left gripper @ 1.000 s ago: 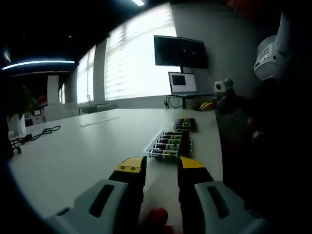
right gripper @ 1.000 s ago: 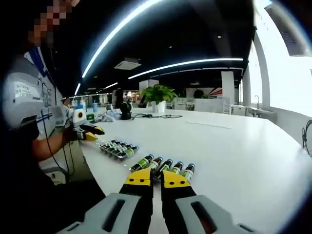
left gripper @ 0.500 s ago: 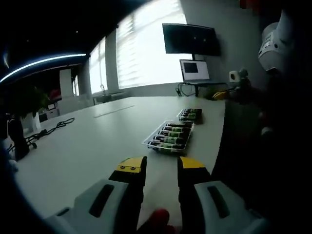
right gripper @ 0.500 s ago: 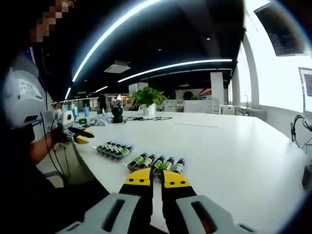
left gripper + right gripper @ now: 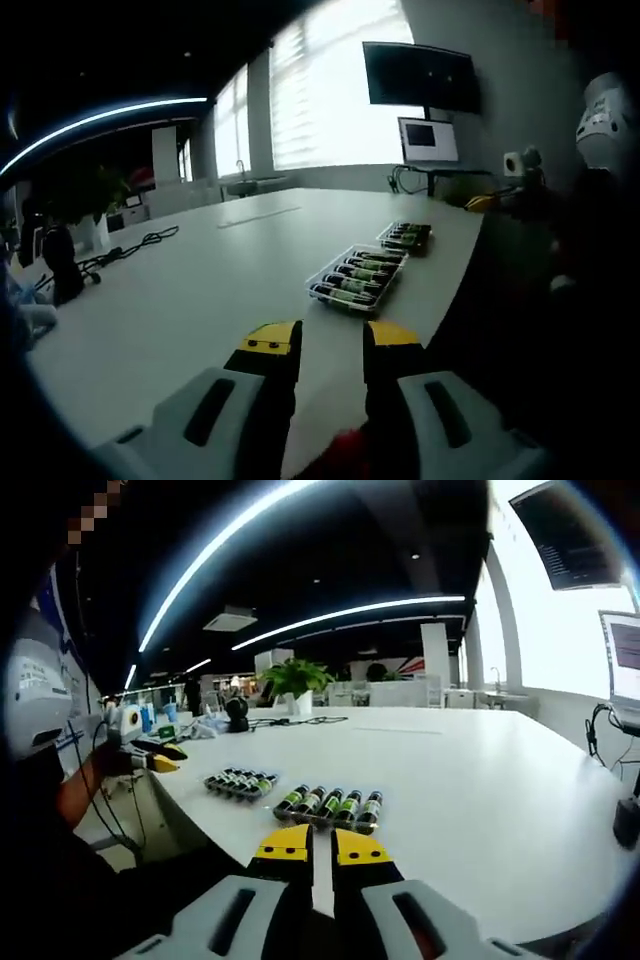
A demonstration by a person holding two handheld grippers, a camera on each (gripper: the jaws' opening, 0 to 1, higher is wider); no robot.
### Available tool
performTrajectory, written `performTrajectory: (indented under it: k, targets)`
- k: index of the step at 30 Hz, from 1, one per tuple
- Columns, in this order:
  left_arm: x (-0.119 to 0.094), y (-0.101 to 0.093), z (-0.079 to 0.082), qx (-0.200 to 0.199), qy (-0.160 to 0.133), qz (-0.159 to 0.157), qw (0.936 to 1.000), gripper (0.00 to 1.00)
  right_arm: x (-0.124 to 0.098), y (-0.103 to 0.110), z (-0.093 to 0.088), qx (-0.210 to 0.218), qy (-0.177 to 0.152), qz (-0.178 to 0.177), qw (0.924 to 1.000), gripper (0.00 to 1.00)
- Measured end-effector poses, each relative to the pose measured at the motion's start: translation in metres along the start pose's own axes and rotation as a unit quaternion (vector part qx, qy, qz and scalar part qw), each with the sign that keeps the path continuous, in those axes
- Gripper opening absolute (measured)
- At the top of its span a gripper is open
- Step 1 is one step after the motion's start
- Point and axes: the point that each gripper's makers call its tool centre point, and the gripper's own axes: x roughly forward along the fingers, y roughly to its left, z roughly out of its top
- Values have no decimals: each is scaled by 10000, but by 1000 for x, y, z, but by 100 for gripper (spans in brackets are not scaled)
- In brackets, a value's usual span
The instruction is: Grip medicine bottles put into box
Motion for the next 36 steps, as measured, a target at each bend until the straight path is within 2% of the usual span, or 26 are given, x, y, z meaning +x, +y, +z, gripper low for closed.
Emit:
performTrajectory:
  k: [5, 15, 23, 36]
  targets:
    - [-4, -3, -1, 1, 63, 104, 9999, 19, -2, 9, 5, 53, -113, 18, 9999, 3]
    - [-16, -9, 6, 79, 44, 217, 9997, 19, 0, 16, 7, 137, -17, -52, 9999, 4]
    - [-15, -17, 9, 165, -6, 147, 9998, 19, 0, 18, 10, 29, -17, -73, 10000, 4]
    - [-16, -17, 13, 211, -58, 160, 9996, 19, 2, 18, 11, 23, -21, -97, 9999, 4]
